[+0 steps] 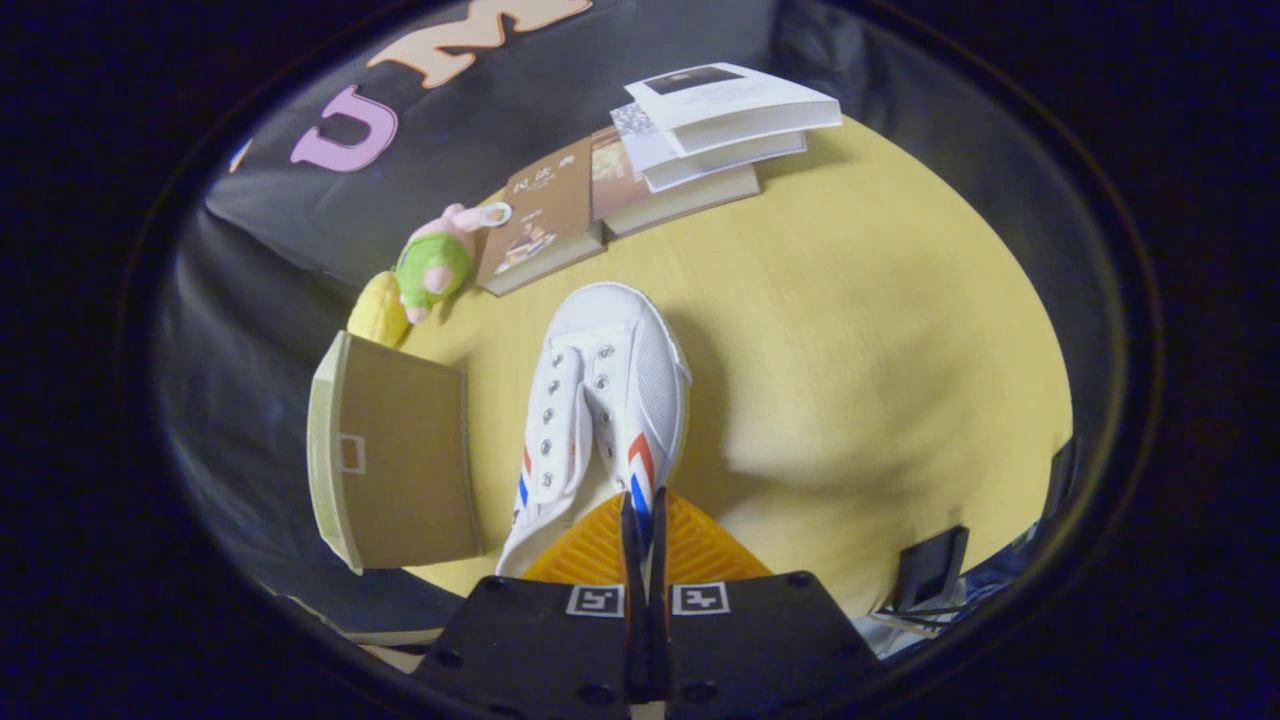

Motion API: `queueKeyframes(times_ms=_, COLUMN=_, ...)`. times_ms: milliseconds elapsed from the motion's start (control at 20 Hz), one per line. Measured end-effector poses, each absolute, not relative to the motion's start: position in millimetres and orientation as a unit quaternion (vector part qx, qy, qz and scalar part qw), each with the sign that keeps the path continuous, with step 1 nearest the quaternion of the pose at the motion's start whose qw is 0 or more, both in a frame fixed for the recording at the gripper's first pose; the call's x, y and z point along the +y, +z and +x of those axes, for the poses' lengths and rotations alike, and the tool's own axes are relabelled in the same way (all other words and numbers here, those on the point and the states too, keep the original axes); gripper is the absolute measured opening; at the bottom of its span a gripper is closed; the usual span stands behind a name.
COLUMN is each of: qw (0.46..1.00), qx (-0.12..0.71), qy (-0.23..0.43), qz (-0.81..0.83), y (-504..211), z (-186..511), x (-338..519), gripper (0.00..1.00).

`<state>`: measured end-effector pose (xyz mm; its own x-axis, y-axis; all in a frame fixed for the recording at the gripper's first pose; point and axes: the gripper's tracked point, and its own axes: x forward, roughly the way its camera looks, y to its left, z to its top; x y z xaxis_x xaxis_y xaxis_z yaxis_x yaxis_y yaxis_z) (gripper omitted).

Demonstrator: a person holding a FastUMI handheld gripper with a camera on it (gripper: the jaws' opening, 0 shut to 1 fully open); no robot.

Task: Open the storage box then place both shoes into the box .Put the left shoe in first, then the right shoe, with the right side of both shoes facing outward in a uniform manner.

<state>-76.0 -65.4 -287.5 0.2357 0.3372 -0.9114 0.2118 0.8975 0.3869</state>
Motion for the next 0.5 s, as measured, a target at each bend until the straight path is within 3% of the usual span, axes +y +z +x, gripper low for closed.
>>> queueKeyframes(times_ms=500, qw=0.781, qx=0.572, qy=0.084, qz=0.237, y=-206, z=-54, x=21, gripper=0.04)
